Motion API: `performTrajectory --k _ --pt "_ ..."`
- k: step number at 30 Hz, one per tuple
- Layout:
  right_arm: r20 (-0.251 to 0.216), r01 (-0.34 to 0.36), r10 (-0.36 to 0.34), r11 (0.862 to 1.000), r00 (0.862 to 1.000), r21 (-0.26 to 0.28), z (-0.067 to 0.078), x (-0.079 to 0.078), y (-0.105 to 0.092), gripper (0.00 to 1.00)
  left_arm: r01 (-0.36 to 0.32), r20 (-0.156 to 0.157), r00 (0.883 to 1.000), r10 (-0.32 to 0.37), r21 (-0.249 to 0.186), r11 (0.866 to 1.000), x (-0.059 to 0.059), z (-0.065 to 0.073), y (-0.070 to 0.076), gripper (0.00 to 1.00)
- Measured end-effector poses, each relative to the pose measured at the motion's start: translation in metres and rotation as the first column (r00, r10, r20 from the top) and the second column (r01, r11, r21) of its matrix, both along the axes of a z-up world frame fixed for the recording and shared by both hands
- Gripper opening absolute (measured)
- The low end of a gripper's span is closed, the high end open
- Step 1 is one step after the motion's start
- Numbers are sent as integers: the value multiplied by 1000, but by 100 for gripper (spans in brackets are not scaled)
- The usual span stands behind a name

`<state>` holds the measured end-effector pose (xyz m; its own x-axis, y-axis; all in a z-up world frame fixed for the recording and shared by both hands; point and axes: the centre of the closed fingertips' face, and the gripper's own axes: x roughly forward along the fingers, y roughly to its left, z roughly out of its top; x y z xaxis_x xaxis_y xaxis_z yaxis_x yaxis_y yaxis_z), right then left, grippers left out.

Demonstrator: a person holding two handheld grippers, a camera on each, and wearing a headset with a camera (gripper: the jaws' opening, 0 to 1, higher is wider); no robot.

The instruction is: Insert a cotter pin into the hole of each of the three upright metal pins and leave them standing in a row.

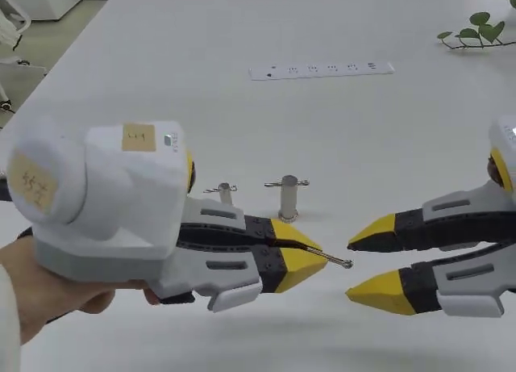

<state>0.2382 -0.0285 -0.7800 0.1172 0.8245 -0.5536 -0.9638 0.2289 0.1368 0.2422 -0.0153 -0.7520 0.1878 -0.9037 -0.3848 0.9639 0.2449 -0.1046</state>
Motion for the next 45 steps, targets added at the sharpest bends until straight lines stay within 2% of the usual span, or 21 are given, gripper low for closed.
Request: performTrajectory --k 4,6,14,16,19,26,30,38,42,45 --pt "-31 -1 2 1000 1000 20 1 -3 2 23 15 4 1000 -15 7 1000 0 -1 -1 1" --pt "-26 -12 12 1000 1000 22 3 -4 4 17 25 7 1000 -25 3 1000 -1 0 -2 1" --pt "-11 -38 38 999 999 20 2 -5 6 13 52 11 999 -52 -1 999 -3 1 -4 1" --pt "-17 -44 44 999 999 32 2 -6 7 13 46 -5 999 -46 -15 999 -3 3 -5 1" --pt "-29 -38 40 997 999 60 5 -6 9 11 45 -1 999 -45 -2 999 -2 2 -5 1" --pt "-29 -38 40 998 999 57 6 -4 6 7 52 6 999 -52 1 999 -4 3 -7 1" --pt "-23 -54 55 998 998 43 5 -5 5 6 56 7 998 -56 13 998 -5 1 -7 1" --pt "0 -122 122 993 993 -8 3 -13 6 5 68 -14 998 -68 45 997 -12 -7 -2 1" --pt "0 -130 130 991 992 -17 5 -12 5 4 70 -20 997 -68 85 994 -14 -16 3 0" --pt "4 -142 142 989 990 -31 6 -13 6 4 62 -24 998 -60 75 995 -14 -15 3 0"
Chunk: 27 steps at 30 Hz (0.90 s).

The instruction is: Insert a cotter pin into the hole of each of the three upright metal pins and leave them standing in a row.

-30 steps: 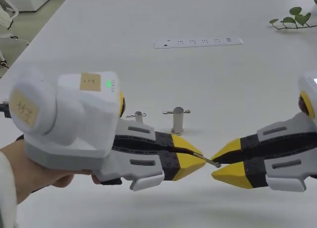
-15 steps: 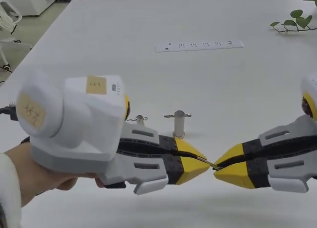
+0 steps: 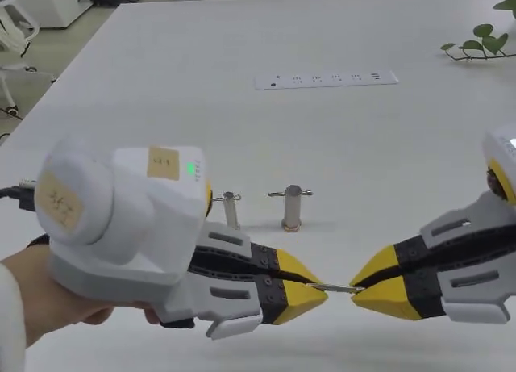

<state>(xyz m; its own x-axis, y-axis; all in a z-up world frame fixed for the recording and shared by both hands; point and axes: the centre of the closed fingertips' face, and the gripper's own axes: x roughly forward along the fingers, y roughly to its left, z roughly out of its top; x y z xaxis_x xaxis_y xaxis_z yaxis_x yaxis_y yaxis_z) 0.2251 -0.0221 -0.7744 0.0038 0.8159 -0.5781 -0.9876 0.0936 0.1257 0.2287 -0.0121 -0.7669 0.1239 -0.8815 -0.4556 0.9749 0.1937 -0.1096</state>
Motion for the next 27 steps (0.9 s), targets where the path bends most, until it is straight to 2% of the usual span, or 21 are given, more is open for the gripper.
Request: performTrajectory --k 11,15,17,19,21,24,27 --pt "42 -14 16 999 999 -53 0 4 5 3 -34 3 999 34 16 999 5 -2 6 1" --pt "49 -21 24 998 998 -60 0 6 9 3 -59 14 998 58 17 998 8 -3 11 2" --pt "47 -16 19 998 999 -62 0 8 11 3 -78 24 997 78 20 997 11 -4 15 5" --pt "47 1 2 998 999 -69 -1 12 12 3 -124 35 992 123 37 992 18 -8 24 14" --pt "52 13 -9 997 999 -78 -3 16 12 3 -150 66 987 147 51 987 24 -11 32 20" --pt "56 31 -26 995 998 -95 -6 21 12 3 -196 78 978 192 48 979 31 -12 43 22" --pt "56 58 -51 991 997 -125 -14 27 11 3 -253 113 962 247 44 966 43 -11 57 24"
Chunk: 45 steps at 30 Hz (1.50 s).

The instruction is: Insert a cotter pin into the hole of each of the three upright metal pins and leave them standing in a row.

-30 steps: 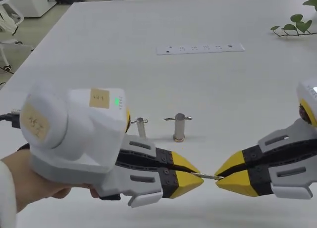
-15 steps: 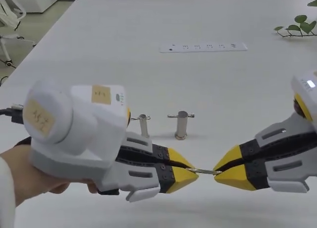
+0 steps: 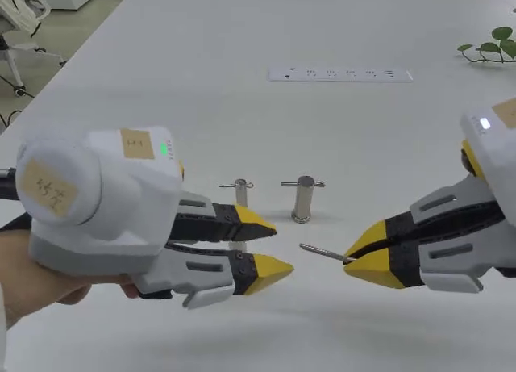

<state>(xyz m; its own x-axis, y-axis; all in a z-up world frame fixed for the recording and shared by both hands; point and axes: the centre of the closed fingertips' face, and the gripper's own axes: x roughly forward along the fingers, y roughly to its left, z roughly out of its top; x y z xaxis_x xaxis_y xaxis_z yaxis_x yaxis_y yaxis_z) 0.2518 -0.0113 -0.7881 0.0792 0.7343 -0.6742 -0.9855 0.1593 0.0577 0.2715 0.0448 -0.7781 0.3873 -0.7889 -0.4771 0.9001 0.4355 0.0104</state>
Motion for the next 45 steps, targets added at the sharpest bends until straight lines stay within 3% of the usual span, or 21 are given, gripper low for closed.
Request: performTrajectory --k 2,4,9,15,20,25,45 --pt "-8 13 -13 1000 1000 -10 -4 2 0 3 -37 24 999 37 18 999 8 -2 9 31" --pt "-16 28 -28 999 999 -20 -9 4 1 3 -51 23 998 51 29 998 12 -6 16 33" --pt "-14 66 -67 996 998 -63 -17 9 4 3 -91 -8 996 91 58 994 20 -20 30 33" --pt "-20 90 -93 991 995 -96 -23 15 11 3 -91 -31 995 94 79 993 24 -37 38 32" --pt "-30 101 -105 989 994 -104 -27 16 21 3 -91 -37 995 94 88 992 26 -47 40 31" --pt "-40 91 -96 990 995 -109 -31 14 29 3 -91 -65 993 95 59 994 25 -50 36 29" --pt "-51 114 -120 988 991 -108 -34 23 46 3 -71 -93 993 75 53 996 24 -65 29 18"
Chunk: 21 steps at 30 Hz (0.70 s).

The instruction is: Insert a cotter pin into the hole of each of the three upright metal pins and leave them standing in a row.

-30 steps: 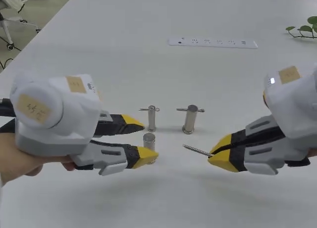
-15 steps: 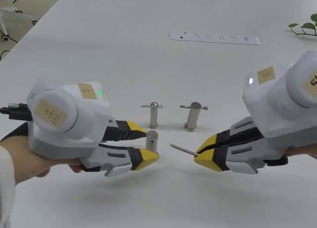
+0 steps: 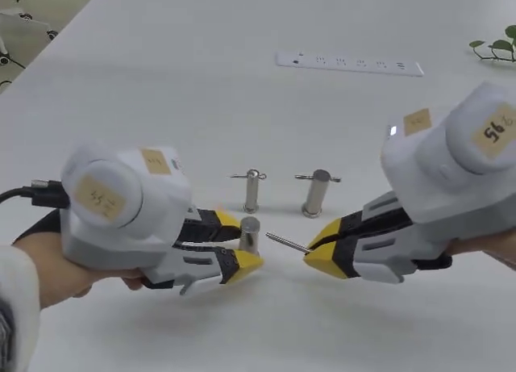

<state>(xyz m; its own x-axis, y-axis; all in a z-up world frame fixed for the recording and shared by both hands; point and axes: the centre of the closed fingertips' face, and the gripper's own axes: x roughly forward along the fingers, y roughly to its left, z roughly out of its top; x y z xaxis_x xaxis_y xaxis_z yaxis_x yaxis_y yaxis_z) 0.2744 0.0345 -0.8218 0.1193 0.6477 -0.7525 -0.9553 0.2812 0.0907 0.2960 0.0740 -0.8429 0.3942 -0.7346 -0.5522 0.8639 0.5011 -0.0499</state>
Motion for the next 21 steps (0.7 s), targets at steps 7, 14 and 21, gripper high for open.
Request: performTrajectory --k 7,14,21 --pt "2 -4 4 1000 1000 -7 0 1 2 3 -25 8 1000 25 -5 1000 3 1 3 12" --pt "7 -12 12 1000 1000 -15 1 4 5 3 -31 22 999 30 10 999 3 0 3 12" --pt "15 -27 27 999 1000 -18 0 4 10 3 -54 19 998 53 16 998 3 0 4 12"
